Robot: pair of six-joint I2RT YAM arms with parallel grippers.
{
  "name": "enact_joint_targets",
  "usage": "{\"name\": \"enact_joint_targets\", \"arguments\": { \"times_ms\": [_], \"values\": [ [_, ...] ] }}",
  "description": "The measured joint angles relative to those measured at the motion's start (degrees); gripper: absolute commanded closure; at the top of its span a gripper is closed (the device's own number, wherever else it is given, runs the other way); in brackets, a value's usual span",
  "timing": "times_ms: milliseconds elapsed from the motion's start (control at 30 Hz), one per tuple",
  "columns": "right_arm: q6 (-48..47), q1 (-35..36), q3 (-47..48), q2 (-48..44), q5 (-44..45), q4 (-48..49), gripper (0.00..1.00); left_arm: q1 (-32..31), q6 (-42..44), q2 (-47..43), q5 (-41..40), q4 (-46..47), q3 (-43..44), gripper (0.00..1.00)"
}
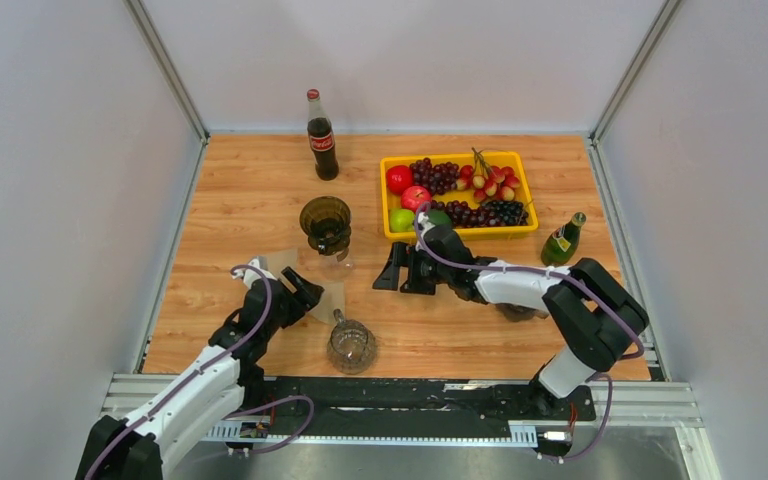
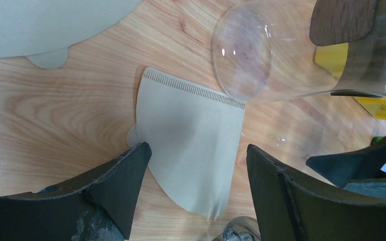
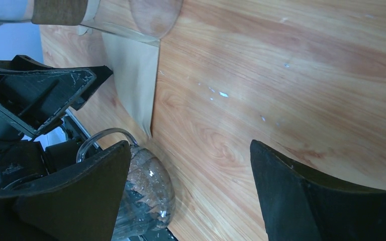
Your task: Place the coffee filter in the dripper
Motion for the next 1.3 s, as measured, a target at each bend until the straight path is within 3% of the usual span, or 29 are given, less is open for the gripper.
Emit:
{"name": "enact_joint_targets", "arguments": {
  "times_ms": [400, 600, 833, 1033, 1300],
  "values": [
    [1.8, 3.0, 5.6, 8.9, -2.0, 2.4, 0.15, 0.0, -0.2, 0.7, 3.7, 6.1, -2.1, 0.19],
    [2.6, 3.9, 7.0, 10.1, -2.2, 3.0, 0.16, 0.0, 0.2, 0.3, 4.7, 4.5, -1.6, 0.23],
    [3.0, 4.3, 8.0, 11.1, -2.2, 3.2, 0.17, 0.0, 0.4, -4.7, -2.8, -6.0, 1.4, 0.23],
    [3.0, 5.8, 9.6, 12.9, -2.3, 3.3, 0.19, 0.4, 0.2, -3.8, -7.9, -7.6, 2.3, 0.23],
    [4.0, 8.1, 11.4, 14.9, -1.9, 3.9, 0.24, 2.0, 0.4, 7.5, -5.0, -2.0, 4.0, 0.41]
  ]
}}
